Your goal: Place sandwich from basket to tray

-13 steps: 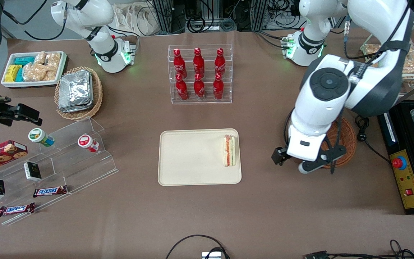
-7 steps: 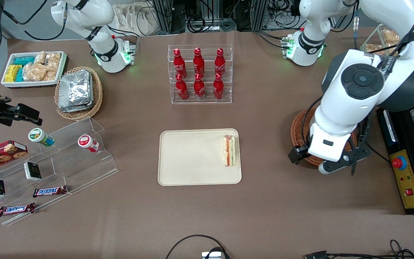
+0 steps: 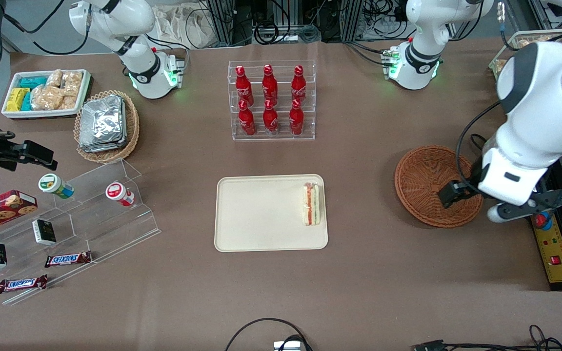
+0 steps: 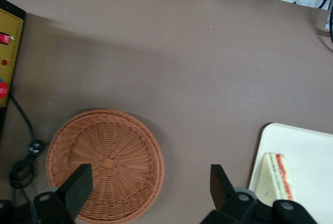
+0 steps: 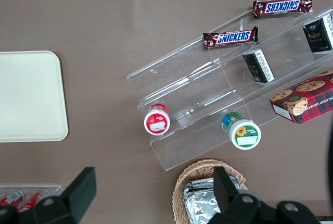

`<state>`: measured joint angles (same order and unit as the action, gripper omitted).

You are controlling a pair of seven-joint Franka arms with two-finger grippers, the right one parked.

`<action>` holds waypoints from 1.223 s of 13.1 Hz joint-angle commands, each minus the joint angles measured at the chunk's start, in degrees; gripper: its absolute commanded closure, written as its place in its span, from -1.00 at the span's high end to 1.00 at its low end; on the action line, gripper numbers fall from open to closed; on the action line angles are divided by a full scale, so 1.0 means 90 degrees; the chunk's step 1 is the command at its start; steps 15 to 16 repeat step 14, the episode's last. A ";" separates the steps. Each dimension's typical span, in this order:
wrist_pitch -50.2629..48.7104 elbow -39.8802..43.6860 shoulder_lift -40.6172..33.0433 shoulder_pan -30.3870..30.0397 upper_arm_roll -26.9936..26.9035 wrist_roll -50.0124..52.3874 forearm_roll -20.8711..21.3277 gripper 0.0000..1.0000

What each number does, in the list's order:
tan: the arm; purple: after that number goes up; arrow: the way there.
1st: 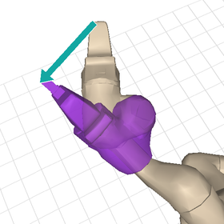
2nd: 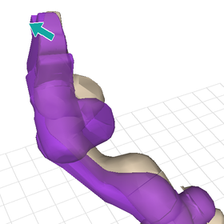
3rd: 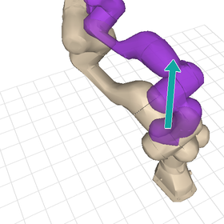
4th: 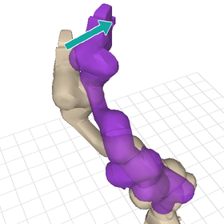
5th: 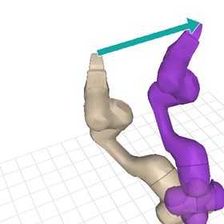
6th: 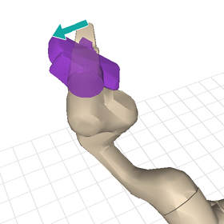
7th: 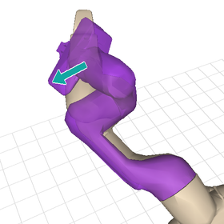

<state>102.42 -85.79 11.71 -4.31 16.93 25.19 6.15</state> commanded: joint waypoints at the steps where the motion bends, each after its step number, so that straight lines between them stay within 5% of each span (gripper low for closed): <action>1: -0.0363 -0.0330 -0.0645 0.0379 -0.0900 -0.1046 -0.0495 1.00; 3: -0.0665 -0.0379 -0.0968 0.0635 -0.1537 -0.1547 -0.0819 1.00; 16: -0.1692 -0.0175 -0.1419 0.0644 -0.1529 -0.1822 -0.0712 1.00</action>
